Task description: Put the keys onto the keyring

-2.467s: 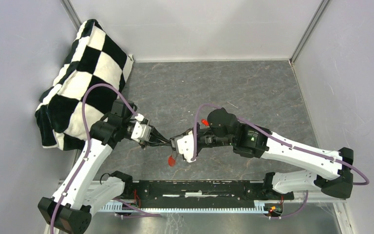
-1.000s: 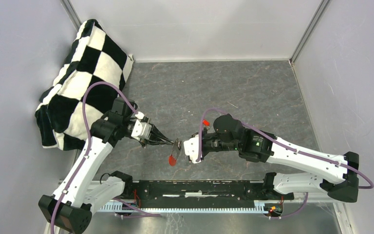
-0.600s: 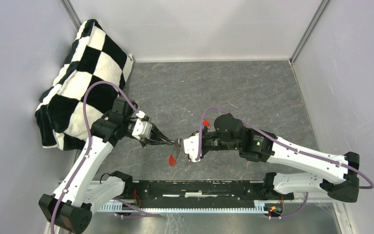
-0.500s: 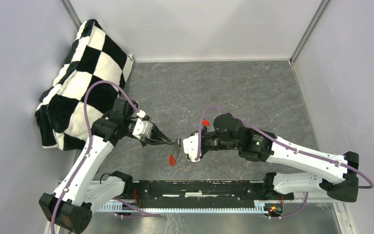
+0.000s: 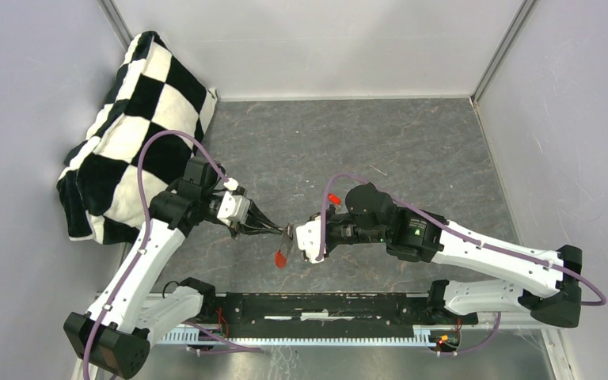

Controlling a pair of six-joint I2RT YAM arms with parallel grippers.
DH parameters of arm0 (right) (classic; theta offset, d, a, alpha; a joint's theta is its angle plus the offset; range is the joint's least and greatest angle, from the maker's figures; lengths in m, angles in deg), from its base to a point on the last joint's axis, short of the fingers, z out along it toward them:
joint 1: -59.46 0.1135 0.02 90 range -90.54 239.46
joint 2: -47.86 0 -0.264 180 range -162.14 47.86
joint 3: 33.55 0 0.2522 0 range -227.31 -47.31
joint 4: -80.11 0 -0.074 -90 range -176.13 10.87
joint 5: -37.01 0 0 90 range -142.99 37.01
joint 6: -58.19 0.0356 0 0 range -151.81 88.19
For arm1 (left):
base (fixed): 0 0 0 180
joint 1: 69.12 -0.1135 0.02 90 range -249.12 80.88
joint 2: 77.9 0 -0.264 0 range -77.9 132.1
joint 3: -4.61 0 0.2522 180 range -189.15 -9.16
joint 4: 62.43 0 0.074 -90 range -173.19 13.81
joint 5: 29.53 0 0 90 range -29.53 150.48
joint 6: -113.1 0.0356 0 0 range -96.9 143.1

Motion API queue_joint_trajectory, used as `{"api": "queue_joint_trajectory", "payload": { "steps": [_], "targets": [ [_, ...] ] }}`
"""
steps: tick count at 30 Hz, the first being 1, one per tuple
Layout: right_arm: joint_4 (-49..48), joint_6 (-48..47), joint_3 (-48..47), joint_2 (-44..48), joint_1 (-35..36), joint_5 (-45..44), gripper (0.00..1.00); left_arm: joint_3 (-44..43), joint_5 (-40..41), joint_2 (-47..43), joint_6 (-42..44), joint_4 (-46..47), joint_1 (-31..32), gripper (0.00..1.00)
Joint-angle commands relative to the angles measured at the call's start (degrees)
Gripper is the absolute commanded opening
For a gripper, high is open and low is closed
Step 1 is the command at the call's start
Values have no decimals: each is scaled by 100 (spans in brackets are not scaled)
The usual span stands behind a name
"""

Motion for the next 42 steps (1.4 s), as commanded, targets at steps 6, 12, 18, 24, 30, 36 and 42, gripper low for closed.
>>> {"api": "queue_joint_trajectory", "payload": {
  "steps": [6, 12, 18, 24, 30, 36, 42],
  "targets": [
    [-153, -24, -331, -81, -5, 250, 1, -248, -59, 36, -261, 83, 18, 2],
    [-172, 1, -371, -125, -5, 294, 0, -220, -16, 10, -268, 90, 21, 2],
    [-201, 20, -381, -137, -2, 338, 0, -217, 41, -2, -288, 84, 18, 2],
    [-175, 38, -279, -77, 2, 215, 0, -218, 29, -22, -297, 92, 18, 2],
    [-163, 54, 69, 193, -10, -239, 0, -286, -128, -25, -388, 90, 19, 2],
    [-54, 89, 55, 138, -5, -201, 0, -310, -175, -22, -419, 84, 19, 2],
    [-126, 113, -147, -8, 0, -38, 1, -297, -83, -16, -469, 84, 21, 2]
  ]
}}
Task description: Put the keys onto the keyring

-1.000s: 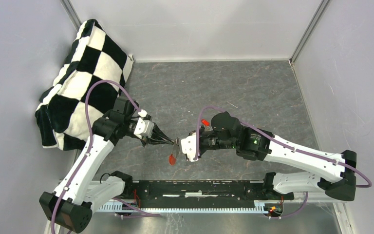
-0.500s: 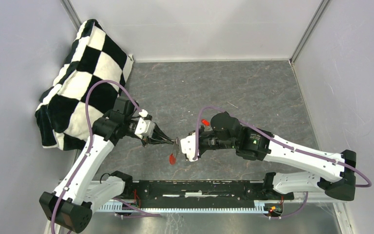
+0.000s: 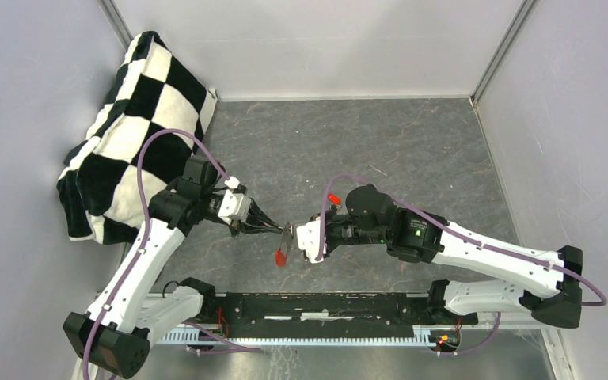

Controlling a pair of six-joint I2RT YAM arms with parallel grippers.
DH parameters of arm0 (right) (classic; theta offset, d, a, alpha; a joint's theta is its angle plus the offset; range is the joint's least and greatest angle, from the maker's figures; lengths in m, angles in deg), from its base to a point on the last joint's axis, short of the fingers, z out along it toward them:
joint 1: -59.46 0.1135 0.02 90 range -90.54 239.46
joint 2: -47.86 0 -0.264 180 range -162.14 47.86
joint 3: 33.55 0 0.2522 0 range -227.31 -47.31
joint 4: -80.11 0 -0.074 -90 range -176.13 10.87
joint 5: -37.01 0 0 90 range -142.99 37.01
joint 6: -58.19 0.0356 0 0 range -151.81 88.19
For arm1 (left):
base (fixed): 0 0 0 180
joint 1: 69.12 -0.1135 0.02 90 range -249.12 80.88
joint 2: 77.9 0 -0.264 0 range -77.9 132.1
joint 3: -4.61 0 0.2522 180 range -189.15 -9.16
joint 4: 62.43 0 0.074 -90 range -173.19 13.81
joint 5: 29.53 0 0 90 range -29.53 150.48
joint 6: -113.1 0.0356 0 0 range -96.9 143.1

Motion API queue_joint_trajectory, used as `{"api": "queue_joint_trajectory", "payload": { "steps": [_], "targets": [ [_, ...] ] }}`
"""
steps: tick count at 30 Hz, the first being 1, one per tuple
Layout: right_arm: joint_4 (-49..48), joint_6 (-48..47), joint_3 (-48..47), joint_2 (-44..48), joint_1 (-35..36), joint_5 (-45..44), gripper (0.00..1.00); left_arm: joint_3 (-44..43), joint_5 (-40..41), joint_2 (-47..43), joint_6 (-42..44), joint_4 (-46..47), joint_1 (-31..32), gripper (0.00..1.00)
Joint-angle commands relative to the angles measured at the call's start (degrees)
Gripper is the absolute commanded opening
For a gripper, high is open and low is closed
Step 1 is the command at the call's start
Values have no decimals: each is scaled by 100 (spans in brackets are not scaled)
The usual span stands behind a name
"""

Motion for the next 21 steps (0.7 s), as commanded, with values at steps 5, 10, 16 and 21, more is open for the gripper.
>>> {"api": "queue_joint_trajectory", "payload": {
  "steps": [5, 10, 16, 21],
  "targets": [
    [-191, 84, -322, -174, 2, 240, 0, -208, -32, -25, -397, 84, 12, 2],
    [-208, 93, -345, -202, 7, 275, 0, -190, -6, -17, -397, 89, 10, 2],
    [-163, 98, -341, -176, -1, 13, 0, -156, 10, -38, -383, 90, 12, 2],
    [-99, 148, -312, -158, 3, -122, 0, -139, 35, -46, -363, 92, 9, 2]
  ]
}}
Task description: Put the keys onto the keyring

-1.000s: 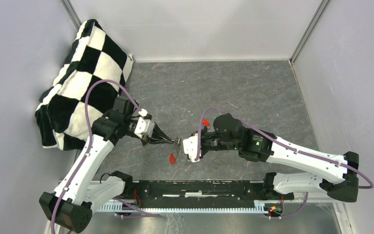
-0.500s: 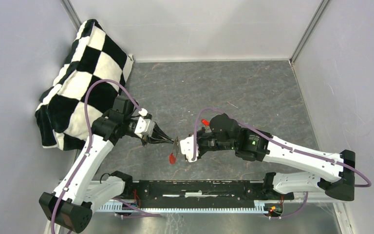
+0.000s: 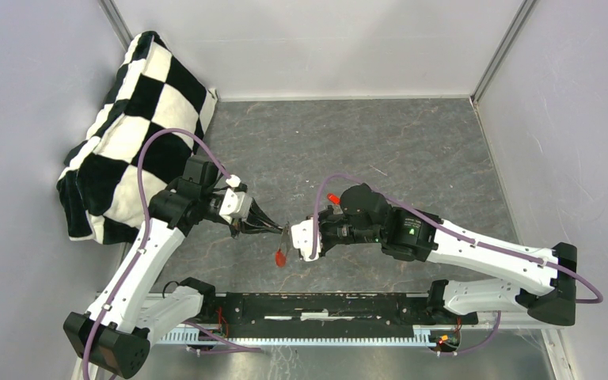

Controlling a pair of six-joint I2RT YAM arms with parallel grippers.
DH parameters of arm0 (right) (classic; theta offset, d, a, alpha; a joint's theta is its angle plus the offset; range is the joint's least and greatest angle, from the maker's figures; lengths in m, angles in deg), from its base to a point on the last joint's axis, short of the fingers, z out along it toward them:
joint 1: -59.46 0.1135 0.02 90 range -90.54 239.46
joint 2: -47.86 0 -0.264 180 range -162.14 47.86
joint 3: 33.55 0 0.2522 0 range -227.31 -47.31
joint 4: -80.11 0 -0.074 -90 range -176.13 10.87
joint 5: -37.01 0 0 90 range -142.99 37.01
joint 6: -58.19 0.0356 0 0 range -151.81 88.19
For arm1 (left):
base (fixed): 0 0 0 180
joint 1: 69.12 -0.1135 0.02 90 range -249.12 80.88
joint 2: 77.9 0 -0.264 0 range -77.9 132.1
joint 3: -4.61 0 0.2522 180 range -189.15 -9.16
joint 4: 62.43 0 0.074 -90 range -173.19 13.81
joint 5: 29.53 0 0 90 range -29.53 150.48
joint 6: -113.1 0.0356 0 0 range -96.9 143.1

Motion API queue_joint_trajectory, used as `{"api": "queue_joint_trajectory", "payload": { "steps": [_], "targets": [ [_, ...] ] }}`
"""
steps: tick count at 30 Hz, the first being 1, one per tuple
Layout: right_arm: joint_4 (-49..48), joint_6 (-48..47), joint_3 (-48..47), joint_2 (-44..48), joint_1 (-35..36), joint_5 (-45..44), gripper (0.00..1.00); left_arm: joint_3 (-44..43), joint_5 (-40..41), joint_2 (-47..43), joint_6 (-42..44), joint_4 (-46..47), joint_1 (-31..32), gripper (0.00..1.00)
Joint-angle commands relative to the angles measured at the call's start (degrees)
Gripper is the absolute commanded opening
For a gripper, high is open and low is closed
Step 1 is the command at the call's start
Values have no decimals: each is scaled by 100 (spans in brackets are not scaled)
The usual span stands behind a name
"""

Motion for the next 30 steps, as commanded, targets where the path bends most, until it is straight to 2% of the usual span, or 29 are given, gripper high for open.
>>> {"api": "queue_joint_trajectory", "payload": {
  "steps": [1, 30],
  "targets": [
    [-111, 115, -237, 58, 3, -137, 0, -139, -38, -41, -167, 92, 11, 2],
    [-123, 133, -409, -71, 1, 281, 1, -88, 199, 35, -98, 93, 11, 2]
  ]
}}
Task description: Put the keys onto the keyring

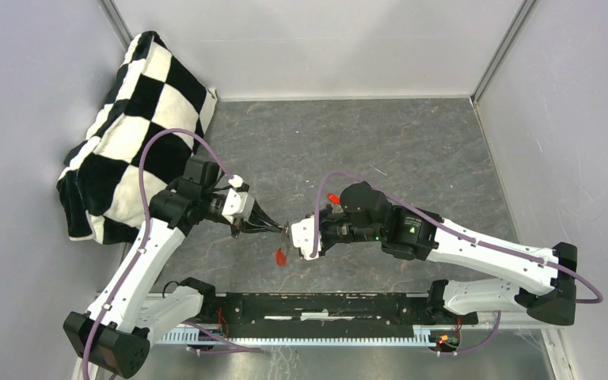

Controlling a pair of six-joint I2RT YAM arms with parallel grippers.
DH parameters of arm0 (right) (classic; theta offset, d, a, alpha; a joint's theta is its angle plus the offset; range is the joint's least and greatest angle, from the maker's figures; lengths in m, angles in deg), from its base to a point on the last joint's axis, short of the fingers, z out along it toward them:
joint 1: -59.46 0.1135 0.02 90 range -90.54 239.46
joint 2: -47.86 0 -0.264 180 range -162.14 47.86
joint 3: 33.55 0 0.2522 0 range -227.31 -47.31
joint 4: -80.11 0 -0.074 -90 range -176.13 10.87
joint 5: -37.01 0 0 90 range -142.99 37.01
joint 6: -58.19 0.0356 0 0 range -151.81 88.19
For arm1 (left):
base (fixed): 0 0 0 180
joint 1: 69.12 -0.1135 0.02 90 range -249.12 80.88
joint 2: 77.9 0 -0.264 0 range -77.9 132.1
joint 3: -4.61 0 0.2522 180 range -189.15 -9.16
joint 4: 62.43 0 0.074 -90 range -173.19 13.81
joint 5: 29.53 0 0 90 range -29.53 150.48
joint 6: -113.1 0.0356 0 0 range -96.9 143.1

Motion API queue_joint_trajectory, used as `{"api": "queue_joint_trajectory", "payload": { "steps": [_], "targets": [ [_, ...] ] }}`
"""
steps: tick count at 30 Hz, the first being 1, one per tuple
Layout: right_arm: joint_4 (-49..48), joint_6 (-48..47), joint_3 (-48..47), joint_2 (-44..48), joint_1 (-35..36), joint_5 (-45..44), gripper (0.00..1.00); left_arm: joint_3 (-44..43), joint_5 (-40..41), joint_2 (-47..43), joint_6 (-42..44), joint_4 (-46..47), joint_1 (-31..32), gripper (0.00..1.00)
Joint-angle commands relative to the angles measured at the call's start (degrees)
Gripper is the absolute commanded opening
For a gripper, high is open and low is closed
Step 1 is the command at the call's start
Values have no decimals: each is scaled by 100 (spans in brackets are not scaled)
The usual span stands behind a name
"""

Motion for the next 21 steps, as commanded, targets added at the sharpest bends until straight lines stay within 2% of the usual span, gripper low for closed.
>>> {"api": "queue_joint_trajectory", "payload": {
  "steps": [1, 21],
  "targets": [
    [-166, 80, -297, -45, 11, 183, 0, -86, -49, 23, -101, 97, 12, 2],
    [-390, 80, -383, -171, 3, 331, 0, -77, -40, 24, -11, 95, 7, 2]
  ]
}}
